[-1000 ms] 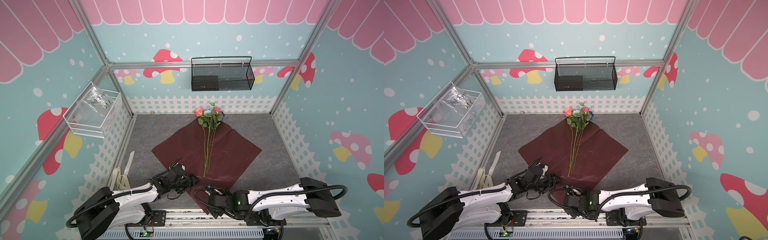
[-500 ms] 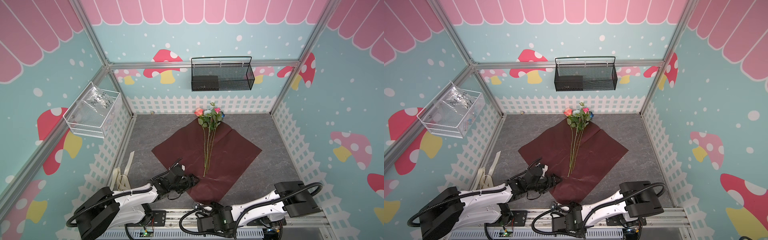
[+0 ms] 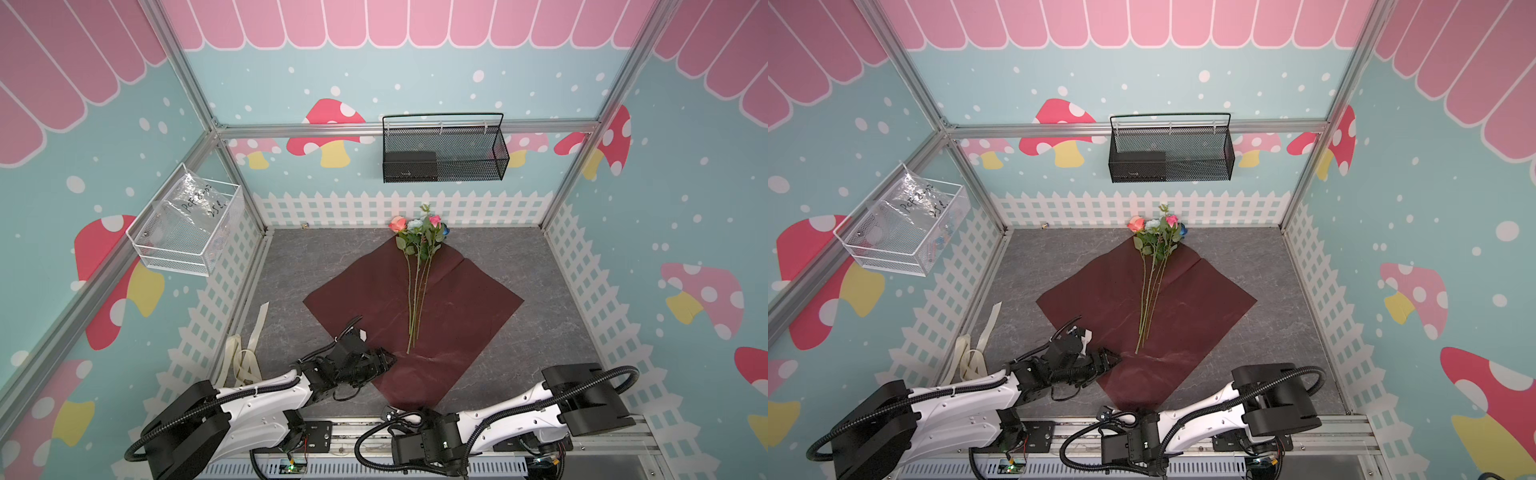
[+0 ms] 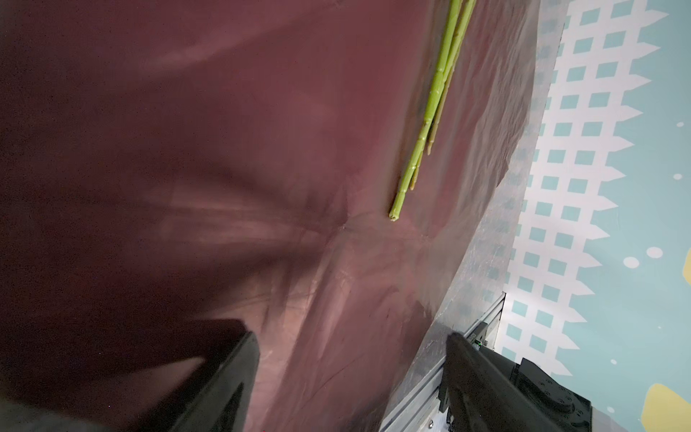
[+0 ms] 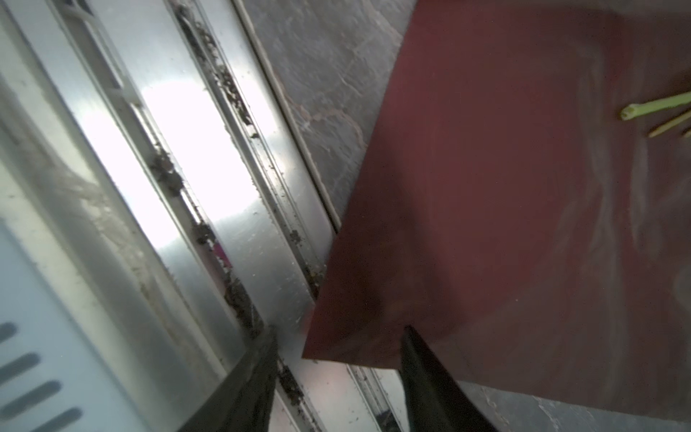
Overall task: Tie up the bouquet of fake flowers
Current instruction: 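Grasp the sheet's nearest corner with both grippers and lift it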
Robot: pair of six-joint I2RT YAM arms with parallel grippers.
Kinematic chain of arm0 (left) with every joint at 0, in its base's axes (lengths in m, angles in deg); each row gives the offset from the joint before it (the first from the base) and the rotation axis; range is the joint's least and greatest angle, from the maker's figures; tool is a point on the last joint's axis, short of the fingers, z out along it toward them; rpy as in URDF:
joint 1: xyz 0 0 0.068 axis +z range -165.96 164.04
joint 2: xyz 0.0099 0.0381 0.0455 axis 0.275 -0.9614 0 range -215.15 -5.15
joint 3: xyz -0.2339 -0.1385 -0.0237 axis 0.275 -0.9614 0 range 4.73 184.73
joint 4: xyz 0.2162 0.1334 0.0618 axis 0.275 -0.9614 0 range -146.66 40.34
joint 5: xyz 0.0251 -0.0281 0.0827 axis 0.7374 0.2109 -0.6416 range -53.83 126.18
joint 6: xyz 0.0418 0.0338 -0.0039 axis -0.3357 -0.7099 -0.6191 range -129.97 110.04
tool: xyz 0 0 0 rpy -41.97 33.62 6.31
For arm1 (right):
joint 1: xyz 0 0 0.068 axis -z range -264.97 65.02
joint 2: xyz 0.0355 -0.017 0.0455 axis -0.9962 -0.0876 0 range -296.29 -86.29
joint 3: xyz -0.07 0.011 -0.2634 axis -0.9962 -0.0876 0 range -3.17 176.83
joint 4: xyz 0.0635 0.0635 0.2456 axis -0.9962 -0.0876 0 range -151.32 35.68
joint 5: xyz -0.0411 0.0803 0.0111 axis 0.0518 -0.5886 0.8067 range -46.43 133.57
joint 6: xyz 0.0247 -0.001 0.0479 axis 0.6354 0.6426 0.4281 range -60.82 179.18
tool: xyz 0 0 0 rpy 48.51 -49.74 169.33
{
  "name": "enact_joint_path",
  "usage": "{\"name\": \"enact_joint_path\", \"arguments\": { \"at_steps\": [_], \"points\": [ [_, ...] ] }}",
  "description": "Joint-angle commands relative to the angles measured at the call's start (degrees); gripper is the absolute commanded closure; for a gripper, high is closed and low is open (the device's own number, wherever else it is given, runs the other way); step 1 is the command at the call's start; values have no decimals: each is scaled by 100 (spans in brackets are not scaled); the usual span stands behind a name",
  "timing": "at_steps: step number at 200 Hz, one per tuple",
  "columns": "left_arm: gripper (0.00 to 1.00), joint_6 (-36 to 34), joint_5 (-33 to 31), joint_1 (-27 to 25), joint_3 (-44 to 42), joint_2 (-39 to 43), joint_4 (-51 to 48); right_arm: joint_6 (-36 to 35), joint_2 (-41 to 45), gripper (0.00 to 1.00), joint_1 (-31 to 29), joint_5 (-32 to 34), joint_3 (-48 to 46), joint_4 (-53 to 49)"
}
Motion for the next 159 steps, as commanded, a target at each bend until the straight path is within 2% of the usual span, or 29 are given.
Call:
{"name": "enact_joint_path", "arguments": {
  "at_steps": [1, 12, 22, 70, 113, 159],
  "points": [
    [19, -37, -173, -27, -61, 187, -266, 247, -205, 61, 170, 448, 98, -446],
    [19, -80, -201, -28, -37, 274, -387, 346, -227, 70, 205, 567, 151, -556],
    [19, -111, -211, -28, -10, 342, -487, 461, -252, 74, 235, 676, 208, -706],
    [19, -97, -177, -29, -38, 598, -745, 619, -272, 86, 317, 888, 302, -882],
    [19, -19, -34, -29, -39, 907, -996, 611, -173, 100, 401, 1078, 389, -873],
    [19, -393, -539, -29, 321, 1401, -1624, 371, -222, 100, 770, 1475, 679, -901]
  ]
}}
